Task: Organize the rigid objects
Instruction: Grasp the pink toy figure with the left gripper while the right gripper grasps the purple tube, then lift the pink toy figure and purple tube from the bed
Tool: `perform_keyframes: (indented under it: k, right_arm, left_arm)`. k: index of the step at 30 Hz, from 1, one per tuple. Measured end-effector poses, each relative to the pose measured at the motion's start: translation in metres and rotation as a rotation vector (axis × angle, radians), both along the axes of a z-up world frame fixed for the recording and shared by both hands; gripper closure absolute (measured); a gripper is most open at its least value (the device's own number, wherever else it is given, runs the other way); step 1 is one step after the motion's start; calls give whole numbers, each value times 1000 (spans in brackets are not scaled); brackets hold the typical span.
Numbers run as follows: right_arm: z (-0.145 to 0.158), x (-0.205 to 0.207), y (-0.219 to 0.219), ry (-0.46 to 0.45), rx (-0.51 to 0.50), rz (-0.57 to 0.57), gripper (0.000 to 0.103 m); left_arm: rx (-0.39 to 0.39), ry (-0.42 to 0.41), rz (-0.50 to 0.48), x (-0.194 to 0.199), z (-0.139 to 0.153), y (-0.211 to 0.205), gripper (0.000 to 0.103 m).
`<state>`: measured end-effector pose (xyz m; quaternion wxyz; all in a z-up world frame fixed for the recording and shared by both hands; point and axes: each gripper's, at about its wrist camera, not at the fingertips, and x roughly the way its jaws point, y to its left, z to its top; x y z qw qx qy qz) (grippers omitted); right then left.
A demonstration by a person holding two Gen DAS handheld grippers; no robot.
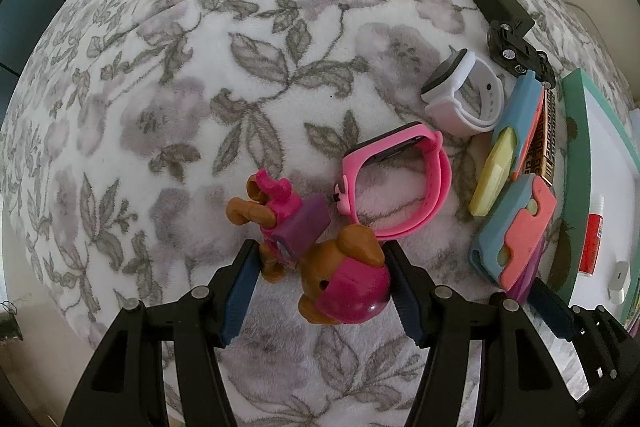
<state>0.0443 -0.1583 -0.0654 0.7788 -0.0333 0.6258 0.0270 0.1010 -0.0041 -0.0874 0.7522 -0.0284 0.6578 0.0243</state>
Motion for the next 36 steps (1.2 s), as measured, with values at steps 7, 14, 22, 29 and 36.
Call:
perform_keyframes:
  k: [7,14,22,29,36]
  right_arm:
    - [5,0,-6,0,-1,3,82]
    - [24,-1,-31,-26,47,-46,83]
    - [47,-1,-53,-69,96,-89,84]
    - [60,-7,-52,-119,115,-109,84]
    - [62,-5,-56,-137,108,-132,84]
  left_arm:
    - [-27,-16,21,-1,2,7,39]
    - [-18,-54,40,-3,13,15,39]
    - [-16,-83,63,-4,22,26,44]
    - [-9,-93,66,-5,28,22,44]
    - [-9,-112,66,-4,40,17,61]
